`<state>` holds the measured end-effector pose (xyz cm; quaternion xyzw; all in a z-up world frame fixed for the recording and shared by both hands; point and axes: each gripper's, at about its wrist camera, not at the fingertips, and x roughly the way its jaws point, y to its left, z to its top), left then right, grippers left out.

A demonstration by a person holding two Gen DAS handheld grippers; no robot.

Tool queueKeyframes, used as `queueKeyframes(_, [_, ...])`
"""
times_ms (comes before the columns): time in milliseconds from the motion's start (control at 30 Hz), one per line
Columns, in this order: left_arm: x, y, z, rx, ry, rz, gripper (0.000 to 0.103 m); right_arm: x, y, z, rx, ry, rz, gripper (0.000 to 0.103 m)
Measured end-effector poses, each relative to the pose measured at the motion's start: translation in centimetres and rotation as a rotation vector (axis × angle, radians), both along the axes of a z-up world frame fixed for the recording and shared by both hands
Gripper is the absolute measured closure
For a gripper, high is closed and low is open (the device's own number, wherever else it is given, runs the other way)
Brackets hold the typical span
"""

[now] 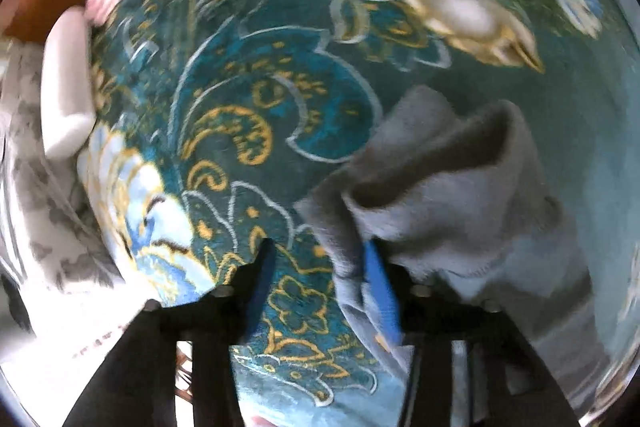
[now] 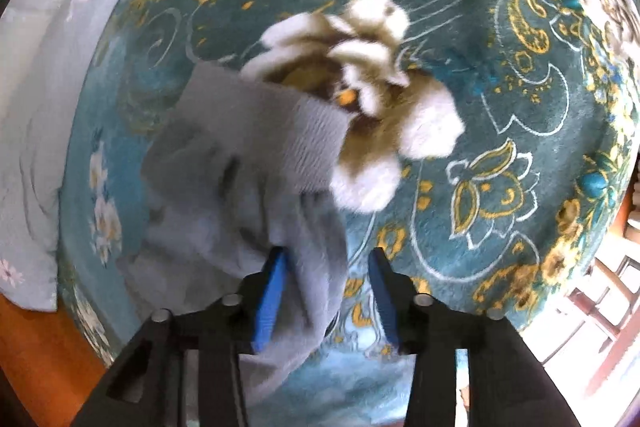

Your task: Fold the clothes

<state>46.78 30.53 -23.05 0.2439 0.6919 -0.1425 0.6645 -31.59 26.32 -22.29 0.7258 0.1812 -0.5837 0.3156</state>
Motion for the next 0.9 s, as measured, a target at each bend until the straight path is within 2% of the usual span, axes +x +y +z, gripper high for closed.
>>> queueKeyframes(133, [0.7, 1.8, -0.4, -0.073, 0.025, 0.142, 0.034, -1.1, 0.4, -1.6, -0.058, -0.046, -0.094, 0.046])
queueKeyframes(267, [1.3, 4.3, -0.8, -0.197, 0.083, 0.368, 0.033, -1.6, 0.8, -3.6, -0.094, -0.110, -0.170, 0.045])
queueKeyframes(333, [1.2, 4.6, -0.7, -0.229, 0.084, 0.416, 0.034, -1.7, 0.9, -4.0, -0.113, -0.132, -0.214, 0.046])
queueKeyframes(400, [0.9, 4.4, -0.5, -0.259, 0.093, 0.434, 0.046, -1.5, 1.5, -4.1, -0.125, -0.173, -0.280, 0.053])
queueKeyframes(433, [0.8, 4.2, -0.4, -0.278, 0.100, 0.442, 0.063, -1.5, 1.5, -4.1, -0.138, -0.207, -0.317, 0.072])
queueKeyframes(467, [0.7, 3.7, -0.2, -0.296, 0.113, 0.446, 0.087, -1.4, 1.3, -3.8, -0.143, -0.217, -0.326, 0.076])
queueKeyframes(500, [0.6, 2.9, 0.1, -0.312, 0.130, 0.448, 0.098, -1.2, 0.8, -3.3, -0.143, -0.214, -0.317, 0.079])
queueKeyframes(533, [0.6, 2.1, 0.4, -0.308, 0.130, 0.441, 0.098, -1.0, 0.4, -2.9, -0.143, -0.210, -0.309, 0.086])
queueKeyframes(567, [0.5, 1.4, 1.3, -0.315, 0.120, 0.425, 0.099, -0.8, -0.1, -2.4, -0.143, -0.206, -0.300, 0.088])
queueKeyframes(633, [0.6, -0.2, 3.8, -0.387, 0.114, 0.393, 0.099, -0.4, -1.4, -0.2, -0.189, -0.212, -0.274, 0.090])
queueKeyframes(700, [0.7, -1.5, 6.5, -0.468, 0.108, 0.364, 0.099, -0.3, -2.8, 3.1, -0.272, -0.218, -0.233, 0.092])
queueKeyframes(800, [1.3, -1.6, 10.6, -0.597, 0.085, 0.324, 0.099, -0.9, -3.4, 9.4, -0.453, -0.197, -0.170, 0.096])
queueKeyframes(833, [1.7, -0.8, 11.0, -0.609, 0.082, 0.310, 0.099, -1.5, -3.1, 10.9, -0.483, -0.181, -0.152, 0.097])
queueKeyframes(900, [2.3, 0.6, 9.5, -0.564, 0.075, 0.287, 0.099, -3.0, -2.0, 12.6, -0.487, -0.134, -0.118, 0.097])
